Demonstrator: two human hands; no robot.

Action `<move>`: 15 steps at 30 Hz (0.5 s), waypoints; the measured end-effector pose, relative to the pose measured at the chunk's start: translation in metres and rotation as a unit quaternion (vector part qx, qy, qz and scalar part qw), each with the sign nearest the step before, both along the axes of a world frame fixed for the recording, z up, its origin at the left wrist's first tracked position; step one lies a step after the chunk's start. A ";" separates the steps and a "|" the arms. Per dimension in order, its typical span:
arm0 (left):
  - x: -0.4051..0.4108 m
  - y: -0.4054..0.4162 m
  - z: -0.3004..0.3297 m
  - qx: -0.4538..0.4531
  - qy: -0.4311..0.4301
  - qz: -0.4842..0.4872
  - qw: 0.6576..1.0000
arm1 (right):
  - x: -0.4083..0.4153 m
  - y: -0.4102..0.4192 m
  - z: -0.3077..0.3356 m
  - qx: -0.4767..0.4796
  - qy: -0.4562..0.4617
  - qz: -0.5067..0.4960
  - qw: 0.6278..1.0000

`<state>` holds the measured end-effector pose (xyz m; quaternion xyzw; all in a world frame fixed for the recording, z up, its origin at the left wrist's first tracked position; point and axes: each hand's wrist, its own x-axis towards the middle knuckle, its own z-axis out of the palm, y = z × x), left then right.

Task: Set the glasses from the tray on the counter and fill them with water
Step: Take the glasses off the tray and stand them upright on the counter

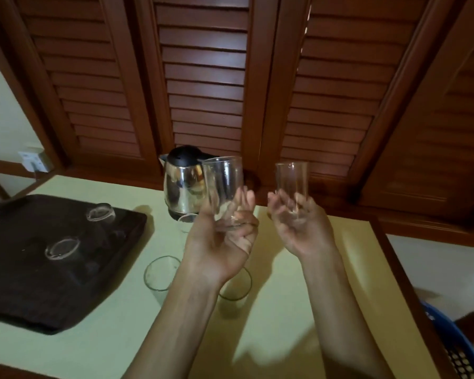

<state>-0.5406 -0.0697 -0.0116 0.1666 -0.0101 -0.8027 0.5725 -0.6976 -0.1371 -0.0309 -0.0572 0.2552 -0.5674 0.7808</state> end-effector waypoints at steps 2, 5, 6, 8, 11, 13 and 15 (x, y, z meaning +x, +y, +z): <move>-0.018 -0.003 -0.003 -0.021 0.006 -0.017 1.000 | -0.018 0.002 -0.013 -0.003 -0.014 0.024 1.000; -0.039 -0.001 -0.008 -0.053 0.041 -0.038 0.997 | -0.037 0.006 -0.026 0.007 -0.009 0.033 0.999; -0.044 0.000 -0.010 -0.063 0.053 -0.043 0.996 | -0.042 0.008 -0.029 0.005 -0.016 0.025 1.000; -0.052 0.002 -0.013 -0.083 0.076 -0.056 0.992 | -0.052 0.013 -0.037 -0.011 -0.039 0.022 0.999; -0.063 0.005 -0.015 -0.092 0.040 -0.081 0.992 | -0.064 0.017 -0.049 -0.060 -0.042 0.031 0.997; -0.071 0.007 -0.018 -0.082 -0.026 -0.082 0.993 | -0.069 0.018 -0.051 -0.080 -0.030 0.037 0.996; -0.078 0.008 -0.021 -0.078 -0.083 -0.082 0.990 | -0.074 0.017 -0.053 -0.103 -0.012 0.049 0.993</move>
